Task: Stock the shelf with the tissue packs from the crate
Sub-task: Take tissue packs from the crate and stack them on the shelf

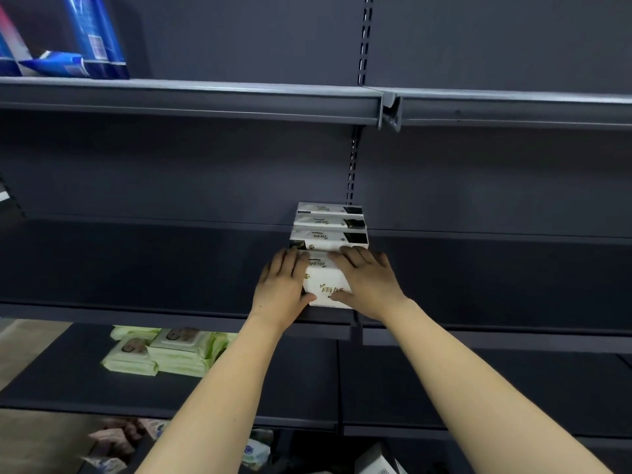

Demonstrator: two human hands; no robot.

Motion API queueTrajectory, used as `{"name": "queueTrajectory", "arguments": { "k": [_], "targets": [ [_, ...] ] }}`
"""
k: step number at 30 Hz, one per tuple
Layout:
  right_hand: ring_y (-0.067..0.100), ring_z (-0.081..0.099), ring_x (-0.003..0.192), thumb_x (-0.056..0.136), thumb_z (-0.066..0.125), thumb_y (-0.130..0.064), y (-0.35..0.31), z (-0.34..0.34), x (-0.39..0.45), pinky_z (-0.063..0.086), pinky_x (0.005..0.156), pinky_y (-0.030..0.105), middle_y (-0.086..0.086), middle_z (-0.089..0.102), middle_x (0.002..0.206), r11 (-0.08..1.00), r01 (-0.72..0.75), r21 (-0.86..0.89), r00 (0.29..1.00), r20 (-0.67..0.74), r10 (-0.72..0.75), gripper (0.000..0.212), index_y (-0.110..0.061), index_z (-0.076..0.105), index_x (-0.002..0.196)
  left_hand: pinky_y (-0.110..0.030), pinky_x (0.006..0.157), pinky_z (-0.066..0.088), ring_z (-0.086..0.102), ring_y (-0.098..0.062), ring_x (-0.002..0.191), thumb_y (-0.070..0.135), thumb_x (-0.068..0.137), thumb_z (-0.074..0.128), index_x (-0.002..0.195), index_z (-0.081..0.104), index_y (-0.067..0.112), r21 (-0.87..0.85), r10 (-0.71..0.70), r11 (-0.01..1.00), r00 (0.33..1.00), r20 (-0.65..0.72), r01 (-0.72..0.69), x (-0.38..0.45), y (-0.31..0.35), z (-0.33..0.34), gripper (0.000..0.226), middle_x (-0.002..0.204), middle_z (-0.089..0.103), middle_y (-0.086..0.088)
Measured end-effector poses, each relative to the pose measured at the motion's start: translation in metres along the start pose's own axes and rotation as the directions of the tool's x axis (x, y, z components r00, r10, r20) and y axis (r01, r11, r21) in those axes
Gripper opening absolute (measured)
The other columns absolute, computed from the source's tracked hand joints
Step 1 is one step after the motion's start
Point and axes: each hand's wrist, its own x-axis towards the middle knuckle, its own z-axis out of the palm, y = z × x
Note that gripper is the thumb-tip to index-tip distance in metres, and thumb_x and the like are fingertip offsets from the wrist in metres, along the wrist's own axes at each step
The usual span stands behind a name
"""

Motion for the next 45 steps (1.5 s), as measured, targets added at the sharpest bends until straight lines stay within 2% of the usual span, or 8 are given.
{"name": "queueTrajectory", "arguments": {
  "k": [4, 9, 20, 24, 28, 31, 36, 45],
  "targets": [
    [0.022, 0.012, 0.141, 0.089, 0.055, -0.047, 0.005, 0.010, -0.001, 0.014, 0.111, 0.052, -0.001, 0.014, 0.155, 0.998, -0.055, 0.030, 0.998, -0.036, 0.056, 0.074, -0.027, 0.017, 0.149, -0.046, 0.099, 0.044, 0.036, -0.034, 0.134, 0.032, 0.070, 0.081, 0.136, 0.045, 0.004, -0.014, -0.023, 1.000, 1.000, 0.003, 0.023, 0.007, 0.002, 0.004, 0.081, 0.140, 0.044, -0.016],
    [0.024, 0.012, 0.139, 0.087, 0.062, -0.038, 0.006, 0.015, 0.012, 0.027, 0.109, 0.049, 0.001, 0.018, 0.152, 0.986, -0.076, 0.152, 0.996, -0.033, 0.082, 0.074, -0.025, 0.021, 0.148, -0.033, 0.108, 0.031, 0.008, -0.023, 0.144, 0.036, 0.088, 0.061, 0.148, 0.021, 0.012, -0.049, -0.019, 0.999, 1.000, 0.020, 0.020, 0.020, -0.002, 0.009, 0.076, 0.153, 0.019, -0.006],
    [0.025, 0.011, 0.136, 0.085, 0.068, -0.027, 0.015, 0.026, 0.027, 0.022, 0.110, 0.032, 0.003, 0.023, 0.150, 0.965, -0.025, 0.262, 0.994, -0.092, 0.051, 0.075, -0.021, 0.026, 0.147, -0.037, 0.106, 0.033, 0.023, -0.031, 0.138, 0.025, 0.081, 0.073, 0.143, 0.026, 0.014, -0.259, -0.040, 0.962, 0.986, 0.163, 0.082, 0.045, -0.012, 0.006, 0.079, 0.155, 0.010, -0.007],
    [0.025, 0.008, 0.138, 0.086, 0.065, -0.031, 0.013, 0.026, 0.026, 0.030, 0.110, 0.041, 0.000, 0.018, 0.151, 0.973, -0.075, 0.217, 0.994, -0.060, 0.090, 0.076, -0.025, 0.021, 0.148, -0.039, 0.103, 0.037, 0.026, -0.030, 0.135, 0.025, 0.080, 0.073, 0.139, 0.029, 0.014, -0.260, -0.046, 0.962, 0.989, 0.141, 0.082, 0.043, -0.011, 0.008, 0.075, 0.153, 0.014, -0.005],
    [0.029, 0.002, 0.144, 0.085, 0.064, -0.038, 0.007, 0.025, 0.021, 0.010, 0.116, 0.052, 0.002, 0.012, 0.156, 0.991, -0.128, 0.036, 0.986, -0.100, 0.131, 0.081, -0.028, 0.016, 0.149, -0.045, 0.115, 0.012, 0.007, -0.033, 0.143, 0.039, 0.084, 0.066, 0.144, 0.022, 0.018, -0.026, -0.056, 0.998, 0.991, 0.119, 0.060, 0.040, -0.007, 0.005, 0.077, 0.157, 0.006, -0.007],
    [0.033, 0.012, 0.143, 0.079, 0.072, -0.036, 0.000, 0.026, 0.010, 0.011, 0.113, 0.055, 0.008, 0.022, 0.154, 0.991, -0.132, 0.009, 0.972, -0.193, 0.132, 0.082, -0.020, 0.029, 0.147, -0.048, 0.115, -0.005, -0.007, -0.032, 0.145, 0.045, 0.085, 0.062, 0.150, 0.013, 0.015, 0.067, -0.030, 0.997, 0.999, 0.032, 0.028, 0.029, 0.000, 0.005, 0.086, 0.158, -0.001, -0.010],
    [0.038, 0.044, 0.127, 0.065, 0.082, -0.035, -0.001, 0.036, -0.025, 0.033, 0.101, 0.060, 0.017, 0.049, 0.137, 0.994, -0.102, -0.049, 0.950, -0.301, 0.083, 0.072, -0.012, 0.056, 0.128, -0.052, 0.111, 0.018, 0.029, -0.037, 0.138, 0.044, 0.067, 0.080, 0.139, 0.042, 0.002, 0.091, 0.084, 0.993, 0.993, -0.083, -0.077, -0.003, 0.021, 0.007, 0.092, 0.147, 0.034, -0.022],
    [0.034, 0.043, 0.128, 0.070, 0.077, -0.035, 0.013, 0.047, -0.133, 0.037, 0.101, 0.055, 0.014, 0.046, 0.141, 0.992, -0.100, -0.082, 0.980, -0.182, 0.084, 0.067, -0.013, 0.054, 0.129, -0.052, 0.105, 0.031, 0.045, -0.036, 0.129, 0.039, 0.059, 0.085, 0.130, 0.053, 0.002, 0.077, 0.130, 0.989, 0.991, -0.002, -0.130, -0.089, 0.091, 0.030, 0.086, 0.138, 0.047, -0.021]
  ]
}}
